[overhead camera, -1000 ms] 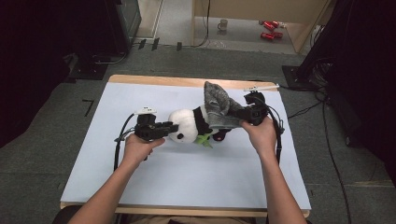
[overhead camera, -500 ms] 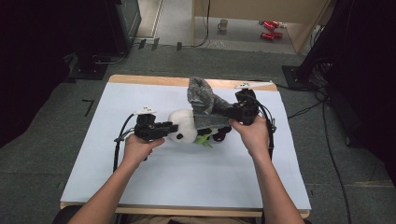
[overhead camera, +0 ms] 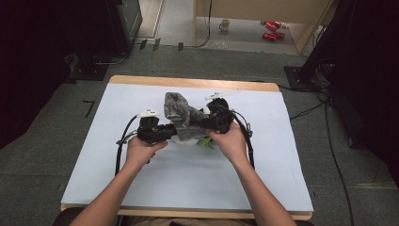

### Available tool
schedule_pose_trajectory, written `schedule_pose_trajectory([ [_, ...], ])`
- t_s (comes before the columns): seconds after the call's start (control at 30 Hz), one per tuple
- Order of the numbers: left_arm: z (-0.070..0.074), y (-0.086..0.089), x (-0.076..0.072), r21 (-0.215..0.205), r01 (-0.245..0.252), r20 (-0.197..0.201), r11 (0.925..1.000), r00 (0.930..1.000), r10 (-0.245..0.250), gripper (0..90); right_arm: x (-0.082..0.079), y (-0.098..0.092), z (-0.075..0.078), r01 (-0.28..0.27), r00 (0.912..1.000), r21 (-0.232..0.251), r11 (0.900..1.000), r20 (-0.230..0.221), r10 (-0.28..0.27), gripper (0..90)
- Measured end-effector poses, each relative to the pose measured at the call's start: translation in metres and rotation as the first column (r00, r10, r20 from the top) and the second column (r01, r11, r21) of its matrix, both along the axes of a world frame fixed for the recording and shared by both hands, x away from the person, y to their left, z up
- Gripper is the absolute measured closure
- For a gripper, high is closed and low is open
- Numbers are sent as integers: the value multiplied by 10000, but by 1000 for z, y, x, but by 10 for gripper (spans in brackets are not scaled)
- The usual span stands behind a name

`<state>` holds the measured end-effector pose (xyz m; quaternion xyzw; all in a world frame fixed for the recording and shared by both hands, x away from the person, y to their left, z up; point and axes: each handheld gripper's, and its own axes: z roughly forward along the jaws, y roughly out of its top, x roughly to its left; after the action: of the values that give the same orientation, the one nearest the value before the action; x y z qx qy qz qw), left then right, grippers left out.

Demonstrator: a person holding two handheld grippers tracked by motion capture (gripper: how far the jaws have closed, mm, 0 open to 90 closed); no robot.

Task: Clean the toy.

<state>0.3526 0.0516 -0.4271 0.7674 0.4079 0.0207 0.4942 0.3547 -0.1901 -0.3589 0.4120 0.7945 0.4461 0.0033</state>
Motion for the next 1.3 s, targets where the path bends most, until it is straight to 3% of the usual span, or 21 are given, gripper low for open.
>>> schedule_pose_trajectory([
  [0.1,1,-2,-2,43,19,3,10000,10000,-19,642,0,8,-6,85,10000,-358,9993,26,-84,782],
  [0.23,0,-3,-2,129,-5,21,9999,10000,5,642,0,14,-13,193,9988,-1255,9919,470,-134,777],
  [0.33,0,-4,-2,146,21,68,9999,10000,-22,643,1,8,-11,369,9968,-1859,9819,767,-230,774],
  [0.43,0,-2,-1,326,202,192,9993,9996,-209,642,1,-2,-10,816,9931,-2586,9625,1032,-565,780],
  [0.5,1,-3,-1,457,261,259,9986,9993,-273,642,3,-14,-10,823,9950,-2275,9703,740,-670,784],
  [0.67,2,1,1,477,255,207,9985,9994,-265,643,3,-29,-2,983,9941,-2249,9694,677,-851,788],
  [0.97,2,11,10,438,493,-80,9978,9988,-490,646,5,-73,4,1591,9873,-1402,9773,284,-1566,787],
  [1.2,0,18,16,387,781,-233,9962,9967,-772,645,1,-96,1,1584,9871,-1355,9780,-2,-1599,785],
  [1.27,0,19,17,355,857,-271,9957,9960,-847,645,0,-104,-2,1710,9845,-1433,9748,-137,-1748,785],
  [1.3,0,19,18,362,831,-304,9959,9962,-820,646,-1,-109,-2,1900,9808,-1632,9681,-122,-1946,785],
])
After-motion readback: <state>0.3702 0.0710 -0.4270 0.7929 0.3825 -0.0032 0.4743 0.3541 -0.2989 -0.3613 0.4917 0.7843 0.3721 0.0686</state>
